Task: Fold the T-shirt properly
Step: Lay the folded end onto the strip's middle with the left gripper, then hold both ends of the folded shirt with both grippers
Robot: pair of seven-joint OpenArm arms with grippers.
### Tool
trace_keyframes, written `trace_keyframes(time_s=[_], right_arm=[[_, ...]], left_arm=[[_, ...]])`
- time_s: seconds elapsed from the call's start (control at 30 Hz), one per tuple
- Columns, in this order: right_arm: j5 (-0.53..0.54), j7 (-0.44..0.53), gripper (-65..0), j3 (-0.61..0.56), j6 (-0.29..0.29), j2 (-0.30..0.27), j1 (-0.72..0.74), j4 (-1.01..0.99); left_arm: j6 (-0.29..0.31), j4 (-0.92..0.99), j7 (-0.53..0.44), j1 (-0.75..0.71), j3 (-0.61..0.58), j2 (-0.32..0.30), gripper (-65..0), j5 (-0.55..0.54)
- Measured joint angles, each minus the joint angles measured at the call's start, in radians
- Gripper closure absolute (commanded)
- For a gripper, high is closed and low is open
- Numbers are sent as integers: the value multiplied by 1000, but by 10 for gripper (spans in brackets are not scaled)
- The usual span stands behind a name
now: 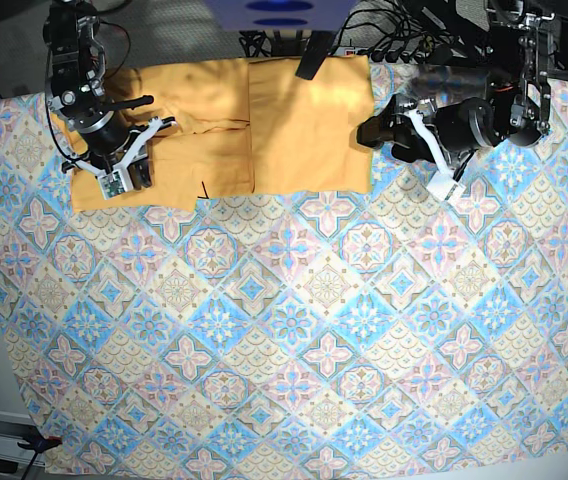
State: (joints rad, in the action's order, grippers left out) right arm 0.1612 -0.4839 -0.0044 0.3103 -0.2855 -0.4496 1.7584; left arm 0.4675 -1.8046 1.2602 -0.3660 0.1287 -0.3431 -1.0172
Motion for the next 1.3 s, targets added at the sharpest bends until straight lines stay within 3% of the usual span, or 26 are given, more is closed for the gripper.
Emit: trace_keyframes(time_s=[0.3,0.67,1.07,1.3], right_arm=[[0,0,-82,0,0,0,0,0],[-1,-3,-82,0,0,0,-1,0],[0,0,-82,0,0,0,0,0],[0,0,-82,0,0,0,0,0]], left_arm=[[-6,158,-5,-11,76,84,-476,30],[-7,232,-29,18,69,127,-475,31],[-7,231,-23,25,67,225,-475,166],[-6,274,-31,60,8,230,-475,170]])
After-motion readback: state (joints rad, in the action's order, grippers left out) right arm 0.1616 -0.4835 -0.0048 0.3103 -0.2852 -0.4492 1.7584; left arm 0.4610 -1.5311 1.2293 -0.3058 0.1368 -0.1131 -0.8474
